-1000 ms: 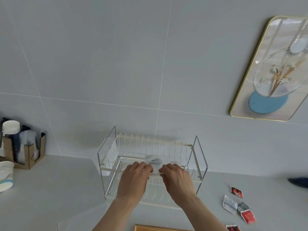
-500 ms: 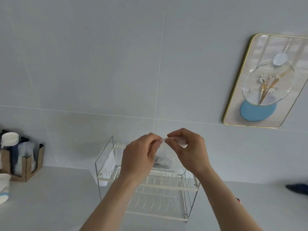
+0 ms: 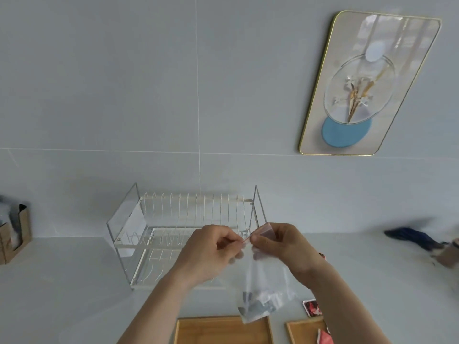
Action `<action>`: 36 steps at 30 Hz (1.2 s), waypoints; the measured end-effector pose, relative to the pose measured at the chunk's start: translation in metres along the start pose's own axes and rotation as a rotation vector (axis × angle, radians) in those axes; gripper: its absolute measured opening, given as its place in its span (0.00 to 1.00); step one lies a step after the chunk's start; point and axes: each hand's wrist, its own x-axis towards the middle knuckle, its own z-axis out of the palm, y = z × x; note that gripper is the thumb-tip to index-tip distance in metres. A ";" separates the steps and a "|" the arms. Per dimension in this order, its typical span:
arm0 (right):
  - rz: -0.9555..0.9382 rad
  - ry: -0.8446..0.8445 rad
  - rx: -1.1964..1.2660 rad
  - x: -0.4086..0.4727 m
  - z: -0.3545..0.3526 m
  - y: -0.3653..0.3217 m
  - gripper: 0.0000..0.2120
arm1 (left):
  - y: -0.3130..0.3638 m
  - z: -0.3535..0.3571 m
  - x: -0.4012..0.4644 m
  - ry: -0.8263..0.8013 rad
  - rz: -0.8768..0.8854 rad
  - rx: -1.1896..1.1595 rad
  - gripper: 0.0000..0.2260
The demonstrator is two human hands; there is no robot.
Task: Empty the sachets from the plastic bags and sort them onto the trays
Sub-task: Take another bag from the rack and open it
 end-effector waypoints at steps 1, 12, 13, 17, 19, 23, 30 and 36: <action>0.014 0.050 -0.034 -0.005 -0.001 0.012 0.08 | -0.005 0.009 -0.003 -0.038 -0.049 -0.037 0.04; 0.380 0.395 0.201 -0.064 0.024 0.086 0.06 | -0.059 0.109 -0.032 0.022 -0.446 -0.322 0.06; 0.407 0.380 0.235 -0.066 0.026 0.090 0.06 | -0.062 0.114 -0.035 0.035 -0.458 -0.321 0.06; 0.486 0.341 0.225 -0.070 0.030 0.109 0.05 | -0.074 0.128 -0.044 0.093 -0.452 -0.200 0.07; 0.518 0.322 0.227 -0.069 0.028 0.115 0.04 | -0.077 0.134 -0.045 0.119 -0.438 -0.152 0.06; 0.577 0.248 0.358 -0.064 0.019 0.121 0.07 | -0.074 0.136 -0.041 0.131 -0.428 -0.172 0.09; 0.626 0.131 0.571 -0.050 0.009 0.136 0.15 | -0.079 0.132 -0.033 0.068 -0.459 -0.339 0.05; 0.583 0.148 0.594 -0.045 0.006 0.146 0.15 | -0.084 0.134 -0.028 0.055 -0.519 -0.418 0.01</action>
